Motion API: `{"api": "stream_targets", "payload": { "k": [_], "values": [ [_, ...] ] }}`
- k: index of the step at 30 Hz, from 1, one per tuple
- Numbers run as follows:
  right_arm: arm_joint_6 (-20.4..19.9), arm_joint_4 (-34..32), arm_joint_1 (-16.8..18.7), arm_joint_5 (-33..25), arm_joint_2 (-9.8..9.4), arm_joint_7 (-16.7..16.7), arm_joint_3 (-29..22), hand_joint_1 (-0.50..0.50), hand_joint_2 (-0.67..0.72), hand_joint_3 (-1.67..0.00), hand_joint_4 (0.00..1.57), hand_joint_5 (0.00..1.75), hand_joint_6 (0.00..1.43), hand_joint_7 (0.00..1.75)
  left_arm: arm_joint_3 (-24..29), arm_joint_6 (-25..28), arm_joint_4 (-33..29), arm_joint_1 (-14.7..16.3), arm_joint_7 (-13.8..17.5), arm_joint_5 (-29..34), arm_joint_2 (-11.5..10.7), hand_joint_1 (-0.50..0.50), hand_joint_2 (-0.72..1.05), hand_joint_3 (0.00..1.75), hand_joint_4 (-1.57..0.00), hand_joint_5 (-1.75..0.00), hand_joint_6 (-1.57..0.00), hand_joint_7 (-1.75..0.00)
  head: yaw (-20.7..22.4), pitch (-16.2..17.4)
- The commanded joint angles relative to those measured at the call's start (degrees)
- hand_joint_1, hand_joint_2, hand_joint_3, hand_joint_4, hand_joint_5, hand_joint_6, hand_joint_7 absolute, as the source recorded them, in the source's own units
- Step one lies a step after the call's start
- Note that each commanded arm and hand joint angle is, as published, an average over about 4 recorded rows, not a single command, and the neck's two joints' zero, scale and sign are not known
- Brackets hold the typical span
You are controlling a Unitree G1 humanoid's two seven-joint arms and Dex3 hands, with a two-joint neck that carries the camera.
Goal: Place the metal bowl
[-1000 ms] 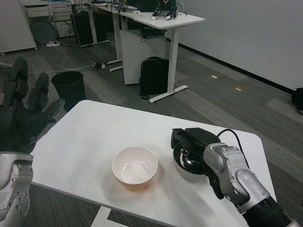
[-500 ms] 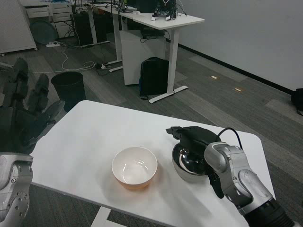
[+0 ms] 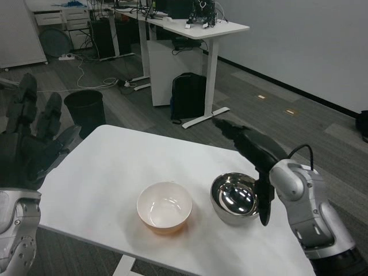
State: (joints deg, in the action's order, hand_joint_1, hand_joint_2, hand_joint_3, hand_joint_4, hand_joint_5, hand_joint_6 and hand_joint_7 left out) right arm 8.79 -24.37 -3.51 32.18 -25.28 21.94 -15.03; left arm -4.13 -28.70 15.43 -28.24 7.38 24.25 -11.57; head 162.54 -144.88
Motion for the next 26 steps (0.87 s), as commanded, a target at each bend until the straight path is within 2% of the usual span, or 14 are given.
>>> {"api": "stream_targets", "payload": {
  "k": [1, 4, 12, 18, 26],
  "values": [
    [-4.4, -1.4, 0.4, -5.4, 1.46, -3.5, -5.5, -0.46, 0.68, 0.0, 0.0, 0.0, 0.0, 0.0, 0.1, -0.6, 0.2, -0.2, 0.2, 0.5, -0.1, -0.5, 1.05, 0.0, 0.0, 0.0, 0.0, 0.0, -0.2, 0.0],
    [-7.6, -1.5, 0.3, -12.0, 2.51, -6.1, -10.0, -0.46, 0.66, 0.0, 0.0, 0.0, 0.0, 0.0, 0.2, -0.6, 0.2, -0.2, 0.2, 0.5, -0.1, -0.5, 1.05, 0.0, 0.0, 0.0, 0.0, 0.0, -0.4, -0.2],
    [-13.1, -1.9, -0.7, -23.8, 2.86, -10.0, -18.1, -0.46, 0.66, 0.0, 0.0, 0.0, 0.0, 0.0, 0.4, -0.6, 0.0, -0.1, 0.2, 0.5, -0.1, -0.5, 1.05, 0.0, 0.0, 0.0, 0.0, 0.0, -0.7, -0.9],
    [-14.9, -0.8, -0.6, -26.8, 3.04, -11.8, -18.5, -0.46, 0.66, 0.0, 0.0, 0.0, 0.0, 0.0, 0.1, -0.6, 0.0, -0.2, 0.2, 0.5, -0.1, -0.5, 1.05, 0.0, 0.0, 0.0, 0.0, 0.0, -0.8, -1.7],
    [-17.3, 0.6, -0.7, -27.8, 2.89, -13.5, -17.1, -0.46, 0.66, 0.0, 0.0, 0.0, 0.0, 0.0, -0.3, -0.6, 0.2, -0.5, 0.2, 0.5, 0.1, -0.5, 1.05, 0.0, 0.0, 0.0, 0.0, 0.0, -0.8, -2.0]
  ]
}}
